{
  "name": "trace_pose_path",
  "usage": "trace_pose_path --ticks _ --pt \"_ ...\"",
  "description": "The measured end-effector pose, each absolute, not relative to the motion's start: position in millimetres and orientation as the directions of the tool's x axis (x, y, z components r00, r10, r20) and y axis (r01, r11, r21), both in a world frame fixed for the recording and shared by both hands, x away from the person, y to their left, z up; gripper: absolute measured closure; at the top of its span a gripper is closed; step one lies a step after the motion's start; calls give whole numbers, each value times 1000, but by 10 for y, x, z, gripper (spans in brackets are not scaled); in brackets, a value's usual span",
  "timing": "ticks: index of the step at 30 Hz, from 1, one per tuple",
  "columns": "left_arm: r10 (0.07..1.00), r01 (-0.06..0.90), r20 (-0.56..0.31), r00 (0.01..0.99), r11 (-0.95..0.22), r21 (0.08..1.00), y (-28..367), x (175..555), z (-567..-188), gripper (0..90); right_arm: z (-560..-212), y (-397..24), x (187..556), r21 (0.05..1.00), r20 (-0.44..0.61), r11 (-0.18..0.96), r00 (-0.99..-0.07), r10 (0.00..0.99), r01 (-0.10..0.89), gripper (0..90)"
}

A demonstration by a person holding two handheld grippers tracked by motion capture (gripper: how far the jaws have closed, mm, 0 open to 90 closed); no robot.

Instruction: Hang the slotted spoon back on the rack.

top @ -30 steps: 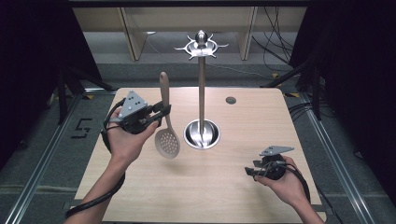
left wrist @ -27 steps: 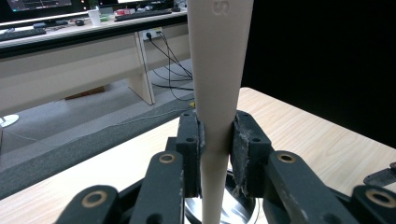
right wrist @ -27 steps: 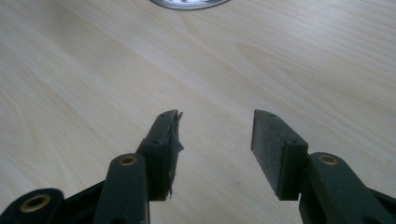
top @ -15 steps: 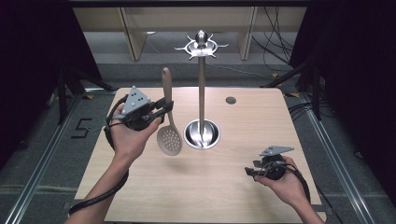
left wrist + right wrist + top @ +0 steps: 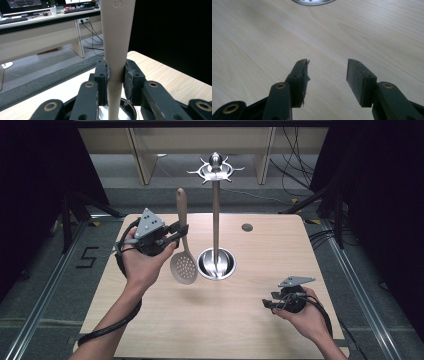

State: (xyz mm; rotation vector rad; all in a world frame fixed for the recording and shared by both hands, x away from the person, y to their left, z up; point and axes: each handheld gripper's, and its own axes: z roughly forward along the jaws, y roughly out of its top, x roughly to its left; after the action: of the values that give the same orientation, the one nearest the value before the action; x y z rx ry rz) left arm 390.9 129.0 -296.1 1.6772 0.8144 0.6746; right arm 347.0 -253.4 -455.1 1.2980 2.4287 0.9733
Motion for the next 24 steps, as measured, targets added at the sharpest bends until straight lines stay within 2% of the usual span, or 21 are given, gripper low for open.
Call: trace_pose_path --ticks 24 --pt "795 175 31 606 -171 970 1209 3979 -2933 736 -4553 -2542 3473 648 107 393 -588 802 653 520"
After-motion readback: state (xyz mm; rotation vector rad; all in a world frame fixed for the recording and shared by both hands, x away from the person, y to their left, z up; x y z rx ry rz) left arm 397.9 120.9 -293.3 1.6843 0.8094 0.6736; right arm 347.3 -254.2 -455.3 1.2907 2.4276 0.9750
